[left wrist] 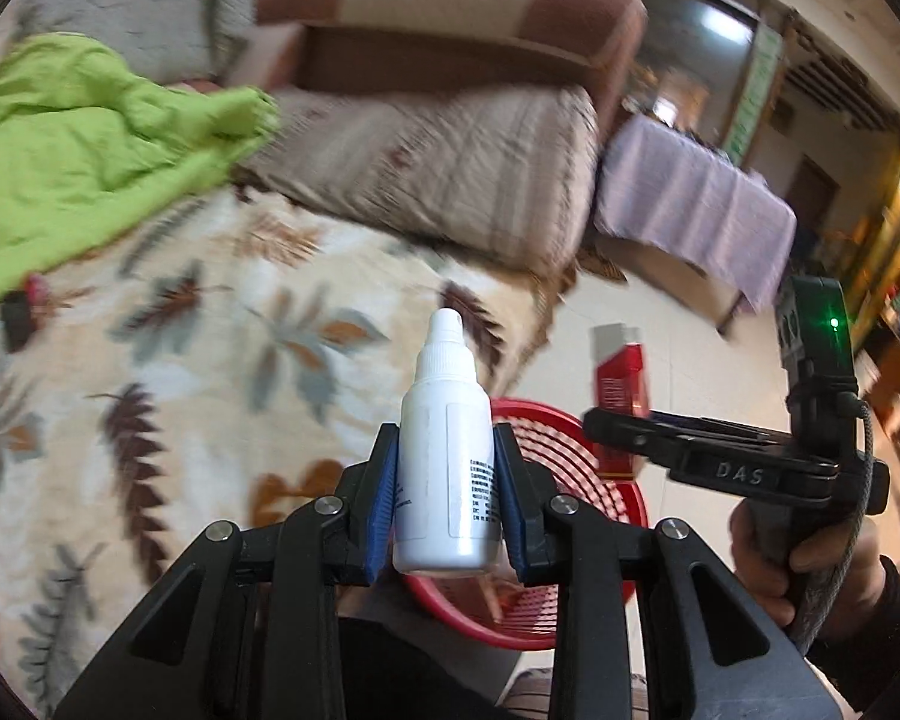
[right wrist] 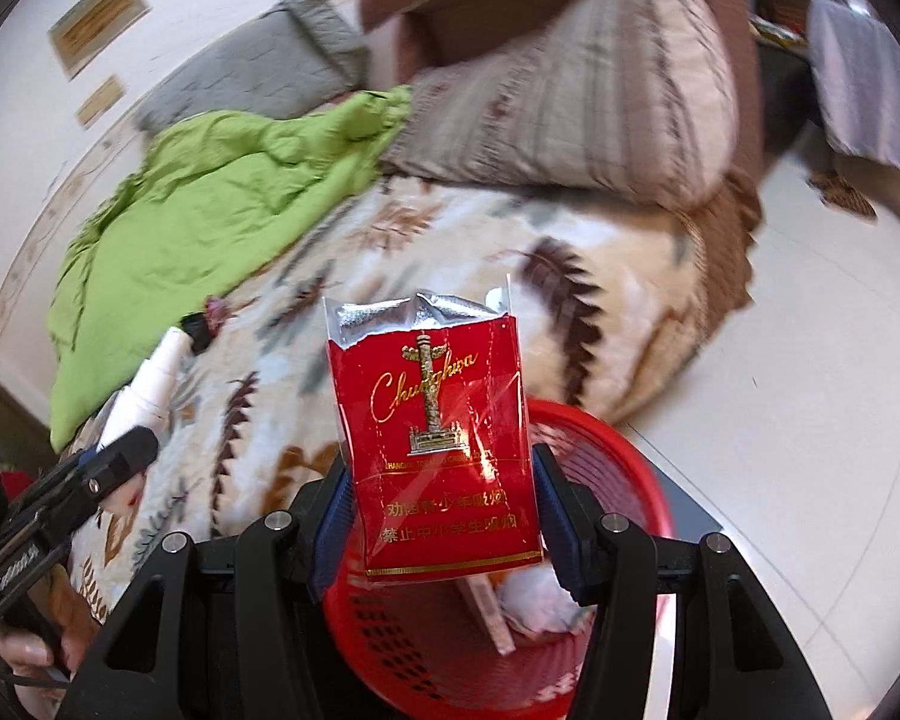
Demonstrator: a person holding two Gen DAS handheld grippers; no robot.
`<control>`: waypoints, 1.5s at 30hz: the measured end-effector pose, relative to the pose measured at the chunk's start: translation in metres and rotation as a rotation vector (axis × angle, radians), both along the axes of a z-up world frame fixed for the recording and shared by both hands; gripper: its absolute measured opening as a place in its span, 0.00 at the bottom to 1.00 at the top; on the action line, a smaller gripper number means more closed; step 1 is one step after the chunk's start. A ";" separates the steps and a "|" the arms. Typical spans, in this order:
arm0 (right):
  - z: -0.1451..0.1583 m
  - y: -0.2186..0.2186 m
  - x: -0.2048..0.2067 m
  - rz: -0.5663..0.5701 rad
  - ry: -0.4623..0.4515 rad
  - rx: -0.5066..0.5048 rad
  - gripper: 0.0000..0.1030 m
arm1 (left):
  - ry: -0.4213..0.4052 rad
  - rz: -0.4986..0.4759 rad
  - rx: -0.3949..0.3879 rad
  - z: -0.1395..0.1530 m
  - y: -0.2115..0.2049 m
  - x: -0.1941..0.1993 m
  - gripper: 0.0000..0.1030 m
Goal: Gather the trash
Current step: 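Carry the pack and bottle to the red basket and open both tools, then move both tools back over the remaining trash on the bed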
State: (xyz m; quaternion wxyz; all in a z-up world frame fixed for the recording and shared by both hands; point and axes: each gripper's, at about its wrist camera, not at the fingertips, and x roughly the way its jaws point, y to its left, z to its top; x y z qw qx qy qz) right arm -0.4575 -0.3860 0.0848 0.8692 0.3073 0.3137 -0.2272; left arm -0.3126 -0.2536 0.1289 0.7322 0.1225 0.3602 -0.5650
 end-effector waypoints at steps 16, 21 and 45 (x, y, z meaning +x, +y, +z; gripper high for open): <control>-0.018 -0.005 0.003 0.040 -0.025 0.061 0.71 | -0.098 0.108 0.041 0.002 0.021 0.022 0.63; -0.009 0.026 0.052 0.162 -0.029 0.018 0.71 | -0.134 0.279 0.045 0.008 0.069 0.071 0.64; 0.024 0.175 0.402 0.706 -0.014 -0.121 0.57 | -0.058 0.913 0.055 -0.054 0.267 0.325 0.62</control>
